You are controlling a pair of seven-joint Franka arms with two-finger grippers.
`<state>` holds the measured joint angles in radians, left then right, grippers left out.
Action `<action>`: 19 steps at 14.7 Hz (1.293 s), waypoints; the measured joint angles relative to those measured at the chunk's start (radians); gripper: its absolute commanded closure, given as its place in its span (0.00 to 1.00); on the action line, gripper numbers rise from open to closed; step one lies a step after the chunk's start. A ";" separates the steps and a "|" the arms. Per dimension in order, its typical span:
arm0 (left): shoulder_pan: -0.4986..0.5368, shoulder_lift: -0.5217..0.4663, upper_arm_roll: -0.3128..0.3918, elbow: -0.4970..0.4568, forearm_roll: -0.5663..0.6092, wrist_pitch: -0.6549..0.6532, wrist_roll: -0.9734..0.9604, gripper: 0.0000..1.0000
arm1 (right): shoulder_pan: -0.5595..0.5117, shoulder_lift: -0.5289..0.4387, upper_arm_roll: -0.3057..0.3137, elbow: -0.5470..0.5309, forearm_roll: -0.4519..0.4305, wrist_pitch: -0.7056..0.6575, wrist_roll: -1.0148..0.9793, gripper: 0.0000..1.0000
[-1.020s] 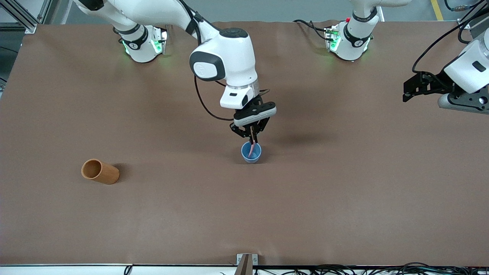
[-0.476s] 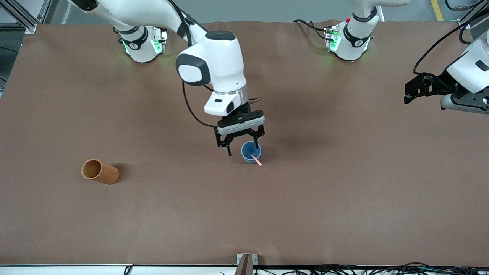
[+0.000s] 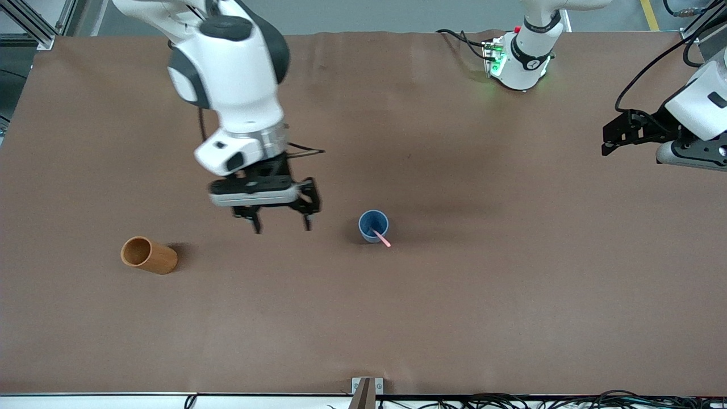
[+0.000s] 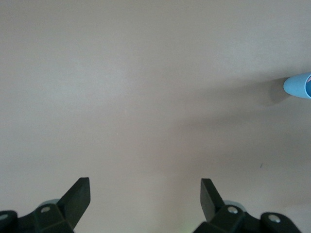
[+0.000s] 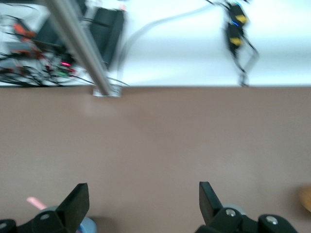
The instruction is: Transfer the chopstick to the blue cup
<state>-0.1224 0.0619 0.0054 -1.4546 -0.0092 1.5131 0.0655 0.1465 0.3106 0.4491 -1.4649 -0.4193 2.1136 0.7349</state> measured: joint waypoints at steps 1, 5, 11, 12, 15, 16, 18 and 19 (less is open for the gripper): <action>0.001 0.000 0.000 0.000 0.000 0.002 0.000 0.00 | -0.040 -0.027 -0.003 -0.001 0.062 -0.062 -0.025 0.00; 0.003 0.001 0.000 0.004 0.000 0.005 0.000 0.00 | -0.143 -0.122 -0.083 -0.006 0.217 -0.271 -0.204 0.00; 0.003 0.005 0.000 0.008 0.000 0.006 0.000 0.00 | -0.113 -0.245 -0.387 -0.015 0.381 -0.474 -0.532 0.00; 0.003 0.005 0.000 0.008 0.000 0.006 0.000 0.00 | -0.105 -0.265 -0.422 -0.016 0.384 -0.514 -0.579 0.00; 0.003 0.005 0.000 0.009 0.000 0.006 0.000 0.00 | -0.100 -0.308 -0.454 -0.027 0.389 -0.590 -0.631 0.00; 0.003 0.005 0.000 0.009 0.000 0.006 0.000 0.00 | -0.099 -0.309 -0.454 -0.028 0.389 -0.591 -0.633 0.00; 0.003 0.005 0.000 0.009 0.000 0.006 0.000 0.00 | -0.102 -0.308 -0.456 -0.031 0.391 -0.582 -0.642 0.00; 0.003 0.005 0.000 0.009 0.000 0.006 0.000 0.00 | -0.104 -0.308 -0.458 -0.031 0.391 -0.579 -0.646 0.00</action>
<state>-0.1194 0.0672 0.0054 -1.4457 -0.0092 1.5190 0.0655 0.0426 0.0027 -0.0091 -1.4957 -0.0281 1.5349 0.0892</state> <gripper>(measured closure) 0.000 0.000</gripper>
